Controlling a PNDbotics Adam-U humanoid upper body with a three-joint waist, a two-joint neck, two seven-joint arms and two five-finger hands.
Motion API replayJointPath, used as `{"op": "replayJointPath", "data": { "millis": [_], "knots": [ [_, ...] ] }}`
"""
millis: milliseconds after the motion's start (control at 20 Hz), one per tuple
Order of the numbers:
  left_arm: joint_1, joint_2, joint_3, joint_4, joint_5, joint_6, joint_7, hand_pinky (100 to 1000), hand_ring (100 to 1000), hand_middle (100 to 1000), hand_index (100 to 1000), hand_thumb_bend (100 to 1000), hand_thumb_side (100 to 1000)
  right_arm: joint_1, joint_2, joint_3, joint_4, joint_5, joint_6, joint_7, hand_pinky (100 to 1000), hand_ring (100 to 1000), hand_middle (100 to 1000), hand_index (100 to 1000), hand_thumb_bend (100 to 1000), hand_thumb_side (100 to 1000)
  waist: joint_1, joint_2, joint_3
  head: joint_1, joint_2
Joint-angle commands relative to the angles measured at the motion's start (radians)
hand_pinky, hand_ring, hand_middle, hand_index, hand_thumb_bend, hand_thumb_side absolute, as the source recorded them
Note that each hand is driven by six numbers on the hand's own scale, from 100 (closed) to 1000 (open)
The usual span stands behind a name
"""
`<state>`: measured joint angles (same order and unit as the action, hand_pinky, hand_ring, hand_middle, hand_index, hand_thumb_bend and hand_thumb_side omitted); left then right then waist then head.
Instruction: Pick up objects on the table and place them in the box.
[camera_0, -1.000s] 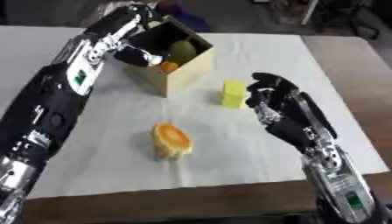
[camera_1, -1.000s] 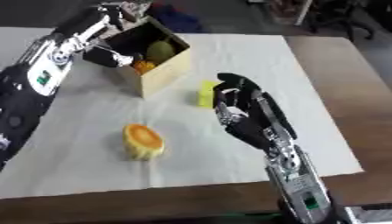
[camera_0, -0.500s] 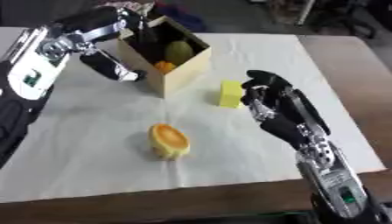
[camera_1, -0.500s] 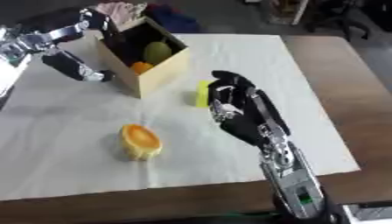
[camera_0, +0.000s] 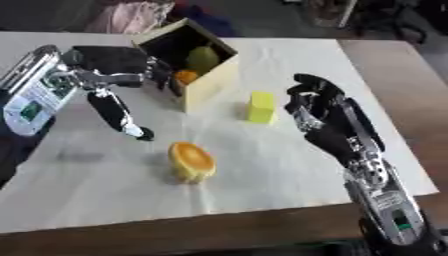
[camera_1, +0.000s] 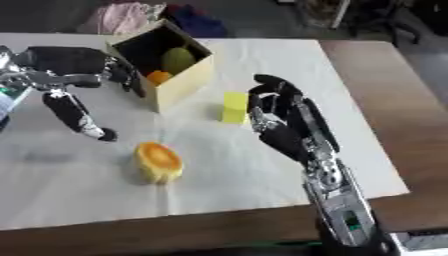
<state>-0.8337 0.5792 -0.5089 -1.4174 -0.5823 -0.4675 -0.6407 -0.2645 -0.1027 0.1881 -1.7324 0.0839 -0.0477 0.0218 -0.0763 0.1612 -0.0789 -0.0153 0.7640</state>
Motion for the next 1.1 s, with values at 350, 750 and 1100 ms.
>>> {"op": "replayJointPath", "data": {
  "millis": [350, 750, 1100],
  "knots": [
    [0.01, -0.059, -0.046, 0.02, -0.013, -0.121, -0.122, 801, 702, 725, 816, 552, 273, -0.013, -0.014, -0.01, -0.021, 0.006, -0.001, -0.006, 652, 606, 660, 826, 100, 352, 0.002, -0.014, -0.004, 0.003, -0.004],
    [0.031, -0.074, -0.073, 0.036, 0.027, -0.168, -0.245, 796, 678, 680, 774, 531, 254, -0.013, -0.011, -0.007, -0.021, 0.004, -0.002, -0.002, 653, 606, 661, 827, 100, 354, 0.002, -0.012, -0.005, 0.002, -0.002],
    [0.048, -0.086, -0.075, 0.039, -0.014, -0.211, -0.258, 701, 554, 549, 650, 470, 100, -0.013, -0.011, -0.005, -0.02, 0.004, -0.002, 0.001, 654, 607, 662, 827, 100, 357, 0.001, -0.012, -0.005, 0.0, -0.002]
  ]
}}
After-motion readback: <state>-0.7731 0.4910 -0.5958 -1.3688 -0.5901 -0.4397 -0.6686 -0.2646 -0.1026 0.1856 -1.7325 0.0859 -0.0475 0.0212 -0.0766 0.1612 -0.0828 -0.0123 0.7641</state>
